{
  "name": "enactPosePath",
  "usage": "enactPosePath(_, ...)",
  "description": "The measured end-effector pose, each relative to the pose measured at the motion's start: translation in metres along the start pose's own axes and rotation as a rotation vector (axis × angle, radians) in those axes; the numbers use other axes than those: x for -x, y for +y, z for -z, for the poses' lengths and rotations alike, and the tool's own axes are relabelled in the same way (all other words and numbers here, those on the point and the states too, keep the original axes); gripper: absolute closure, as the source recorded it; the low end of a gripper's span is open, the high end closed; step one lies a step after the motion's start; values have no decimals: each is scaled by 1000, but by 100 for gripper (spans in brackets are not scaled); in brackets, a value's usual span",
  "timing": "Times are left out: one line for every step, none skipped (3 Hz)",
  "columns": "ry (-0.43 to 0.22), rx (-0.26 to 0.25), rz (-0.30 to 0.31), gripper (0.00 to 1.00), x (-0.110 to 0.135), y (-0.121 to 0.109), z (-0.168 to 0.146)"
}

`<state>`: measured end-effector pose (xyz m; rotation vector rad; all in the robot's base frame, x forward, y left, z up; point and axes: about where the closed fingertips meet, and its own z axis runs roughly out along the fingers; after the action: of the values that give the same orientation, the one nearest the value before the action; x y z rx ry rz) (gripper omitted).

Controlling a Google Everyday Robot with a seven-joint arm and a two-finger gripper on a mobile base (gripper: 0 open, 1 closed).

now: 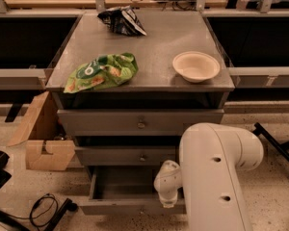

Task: Open bottom drawer

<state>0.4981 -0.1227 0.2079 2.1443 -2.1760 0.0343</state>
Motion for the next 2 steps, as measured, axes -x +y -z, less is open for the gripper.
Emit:
enactPosePath(0, 0, 0, 27, 0, 0, 0)
enactPosePath(0, 0, 0, 4, 0, 0, 0)
